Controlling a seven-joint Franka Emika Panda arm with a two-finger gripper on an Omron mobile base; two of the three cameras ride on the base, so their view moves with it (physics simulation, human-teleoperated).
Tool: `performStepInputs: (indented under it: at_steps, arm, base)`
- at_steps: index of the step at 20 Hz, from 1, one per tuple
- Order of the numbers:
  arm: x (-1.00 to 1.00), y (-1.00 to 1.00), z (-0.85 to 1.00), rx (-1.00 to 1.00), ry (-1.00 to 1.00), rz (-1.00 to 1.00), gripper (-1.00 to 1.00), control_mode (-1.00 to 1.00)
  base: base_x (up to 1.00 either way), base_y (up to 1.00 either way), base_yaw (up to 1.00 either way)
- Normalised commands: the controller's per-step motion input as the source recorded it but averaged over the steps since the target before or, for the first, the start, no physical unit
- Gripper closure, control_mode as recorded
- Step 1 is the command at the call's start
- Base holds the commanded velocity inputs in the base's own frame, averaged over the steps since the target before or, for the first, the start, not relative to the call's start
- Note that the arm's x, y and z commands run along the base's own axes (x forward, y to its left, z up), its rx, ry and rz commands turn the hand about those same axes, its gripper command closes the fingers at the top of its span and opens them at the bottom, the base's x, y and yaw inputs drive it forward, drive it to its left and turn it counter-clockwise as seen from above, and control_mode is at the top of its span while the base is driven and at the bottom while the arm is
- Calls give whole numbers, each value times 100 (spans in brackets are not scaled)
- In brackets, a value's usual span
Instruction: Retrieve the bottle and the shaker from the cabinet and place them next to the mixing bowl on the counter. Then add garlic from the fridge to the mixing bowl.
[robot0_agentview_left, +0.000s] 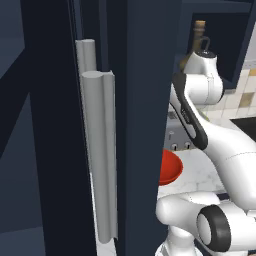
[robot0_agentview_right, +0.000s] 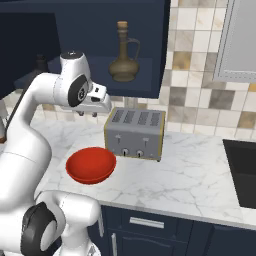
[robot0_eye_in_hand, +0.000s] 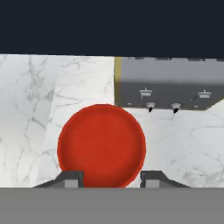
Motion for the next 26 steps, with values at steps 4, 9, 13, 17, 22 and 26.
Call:
performStepInputs:
  at_steps: [4,9,13,17,22,26]
  arm:
    - [-31,0,5,0,-8,0,-100,-100]
    - [-58,-6,34,0,-25,0,-100,-100]
    - [-46,0,43,0,-20,0,-100,-100]
    - [-19,0,58,0,-20,-2,-100,-100]
    - [7,-1,71,0,-18,-10,-100,-100]
    - [16,-11,35,0,-3,-13,-100,-100]
  base:
    - [0,0,0]
    - [0,0,0]
    - [0,0,0]
    - [0,0,0]
    - [0,0,0]
    - [0,0,0]
